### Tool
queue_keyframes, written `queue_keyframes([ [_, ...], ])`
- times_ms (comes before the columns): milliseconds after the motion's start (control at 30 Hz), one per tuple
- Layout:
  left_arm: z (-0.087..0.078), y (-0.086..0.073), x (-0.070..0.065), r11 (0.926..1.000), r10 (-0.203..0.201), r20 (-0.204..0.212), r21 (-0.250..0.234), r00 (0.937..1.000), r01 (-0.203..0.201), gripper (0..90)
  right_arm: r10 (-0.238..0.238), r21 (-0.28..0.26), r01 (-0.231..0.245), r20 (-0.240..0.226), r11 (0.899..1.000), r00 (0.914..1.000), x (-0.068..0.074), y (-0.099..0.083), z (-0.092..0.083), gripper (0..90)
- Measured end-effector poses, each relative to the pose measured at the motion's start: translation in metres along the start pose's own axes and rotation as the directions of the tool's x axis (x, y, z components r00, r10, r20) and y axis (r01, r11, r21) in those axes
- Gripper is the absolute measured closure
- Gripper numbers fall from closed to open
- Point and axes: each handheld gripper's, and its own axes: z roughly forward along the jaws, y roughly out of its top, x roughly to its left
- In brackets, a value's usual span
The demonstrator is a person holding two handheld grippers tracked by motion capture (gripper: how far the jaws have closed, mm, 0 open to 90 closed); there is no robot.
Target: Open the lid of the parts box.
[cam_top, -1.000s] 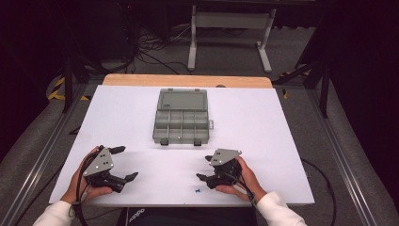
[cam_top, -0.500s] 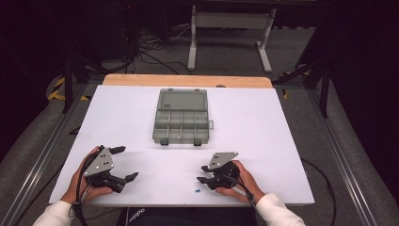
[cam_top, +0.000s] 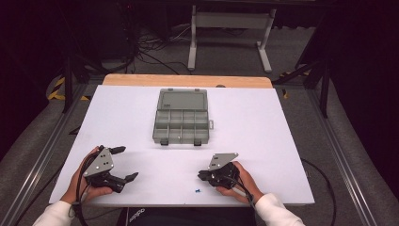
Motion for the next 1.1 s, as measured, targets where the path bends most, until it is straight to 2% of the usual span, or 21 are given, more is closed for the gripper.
queue_keyframes([
  [500,0.0,0.0,0.0,1.0,0.003,-0.005,-0.003,1.0,-0.003,5.1,0.01,-0.011,-0.01,0.015,1.0,0.9998,-0.004,0.001,-0.004,83.9],
  [933,0.0,0.0,0.0,1.0,-0.005,-0.001,-0.007,1.0,0.005,5.0,0.021,-0.044,-0.019,0.046,0.999,0.9987,-0.008,0.009,-0.008,83.9],
  [1100,-0.001,0.0,0.001,0.9999,-0.01,-0.002,-0.008,0.9999,0.01,5.0,0.045,-0.067,-0.041,0.058,0.997,0.9973,-0.012,0.014,-0.01,83.9],
])
